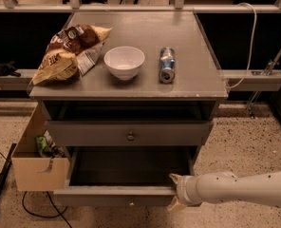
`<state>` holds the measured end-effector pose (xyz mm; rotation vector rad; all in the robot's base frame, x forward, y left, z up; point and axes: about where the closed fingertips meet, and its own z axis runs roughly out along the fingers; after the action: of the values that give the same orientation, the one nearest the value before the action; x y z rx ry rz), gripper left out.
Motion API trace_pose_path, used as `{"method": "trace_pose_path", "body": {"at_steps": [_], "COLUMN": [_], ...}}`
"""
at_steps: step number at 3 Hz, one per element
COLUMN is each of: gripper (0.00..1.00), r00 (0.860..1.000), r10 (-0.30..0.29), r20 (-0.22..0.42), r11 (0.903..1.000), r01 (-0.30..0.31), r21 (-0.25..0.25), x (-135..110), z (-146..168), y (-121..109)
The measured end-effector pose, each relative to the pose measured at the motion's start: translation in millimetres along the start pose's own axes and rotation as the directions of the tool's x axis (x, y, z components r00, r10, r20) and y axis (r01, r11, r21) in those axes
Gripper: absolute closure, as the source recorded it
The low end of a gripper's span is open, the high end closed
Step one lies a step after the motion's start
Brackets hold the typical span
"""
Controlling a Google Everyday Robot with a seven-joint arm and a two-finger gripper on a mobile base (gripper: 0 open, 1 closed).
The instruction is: Open middle drawer
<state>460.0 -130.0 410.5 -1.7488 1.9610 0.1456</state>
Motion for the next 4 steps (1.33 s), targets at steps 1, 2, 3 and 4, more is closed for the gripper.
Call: {"method": "trace_pose_path", "body": {"at_steps": [1, 2, 3, 4], "gripper": [0.0, 0.19, 0.42, 0.65], "r00": [1.0, 1.0, 1.0, 1.0], "r10": [0.0, 0.0, 0.0, -0.006], "r20": [0.0, 0.0, 0.0, 0.008], "r11": [1.0, 1.0, 1.0, 1.0], "r01": [0.0, 0.0, 0.0, 0.006], "r21": [0.0, 0.0, 0.0, -0.007], "x": [0, 0, 0, 1], "z": [0, 0, 0, -5], "y": [0, 0, 0, 12]}}
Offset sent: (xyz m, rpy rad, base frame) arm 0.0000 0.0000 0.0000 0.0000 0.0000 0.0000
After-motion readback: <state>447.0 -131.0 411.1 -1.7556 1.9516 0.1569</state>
